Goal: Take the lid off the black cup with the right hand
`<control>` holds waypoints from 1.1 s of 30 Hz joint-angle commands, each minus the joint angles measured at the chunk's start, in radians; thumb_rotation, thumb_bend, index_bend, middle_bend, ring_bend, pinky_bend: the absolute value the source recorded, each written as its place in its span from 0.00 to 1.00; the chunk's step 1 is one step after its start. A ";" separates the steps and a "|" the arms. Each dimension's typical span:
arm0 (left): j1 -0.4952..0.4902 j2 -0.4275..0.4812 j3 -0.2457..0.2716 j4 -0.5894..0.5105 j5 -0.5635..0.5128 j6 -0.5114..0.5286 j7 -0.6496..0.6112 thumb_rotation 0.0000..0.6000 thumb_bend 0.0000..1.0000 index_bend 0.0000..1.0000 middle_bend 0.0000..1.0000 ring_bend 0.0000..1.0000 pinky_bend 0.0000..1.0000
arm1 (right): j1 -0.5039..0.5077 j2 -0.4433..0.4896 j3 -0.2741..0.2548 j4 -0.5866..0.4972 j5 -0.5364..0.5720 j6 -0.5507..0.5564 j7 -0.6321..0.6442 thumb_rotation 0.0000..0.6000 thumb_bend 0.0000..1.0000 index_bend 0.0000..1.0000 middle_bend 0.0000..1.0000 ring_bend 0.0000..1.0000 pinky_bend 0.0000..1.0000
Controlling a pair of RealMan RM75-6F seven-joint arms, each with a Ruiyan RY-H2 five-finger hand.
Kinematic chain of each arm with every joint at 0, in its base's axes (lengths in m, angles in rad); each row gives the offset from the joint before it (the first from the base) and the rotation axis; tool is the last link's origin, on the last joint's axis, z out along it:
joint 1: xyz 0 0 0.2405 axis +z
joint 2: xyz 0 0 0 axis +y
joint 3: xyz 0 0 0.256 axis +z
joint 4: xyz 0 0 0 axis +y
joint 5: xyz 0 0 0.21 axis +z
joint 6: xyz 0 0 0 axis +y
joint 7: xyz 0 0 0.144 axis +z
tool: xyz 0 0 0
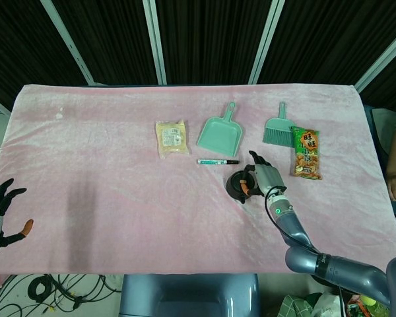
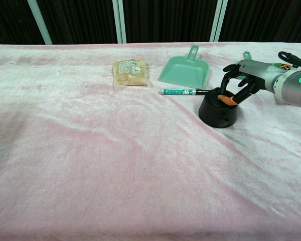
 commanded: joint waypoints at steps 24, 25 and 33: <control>0.000 0.002 0.000 -0.001 -0.001 -0.002 -0.005 1.00 0.34 0.20 0.02 0.00 0.13 | -0.002 0.012 0.023 -0.012 -0.028 0.006 0.032 1.00 0.31 0.60 0.00 0.07 0.14; 0.000 0.002 0.000 -0.001 0.000 -0.002 -0.005 1.00 0.34 0.20 0.02 0.00 0.14 | -0.003 0.016 0.025 -0.015 -0.029 0.007 0.034 1.00 0.31 0.60 0.00 0.07 0.14; 0.000 0.003 0.001 -0.001 0.000 -0.001 -0.005 1.00 0.34 0.20 0.02 0.00 0.14 | -0.004 0.040 0.036 -0.042 -0.036 0.005 0.046 1.00 0.31 0.60 0.00 0.07 0.14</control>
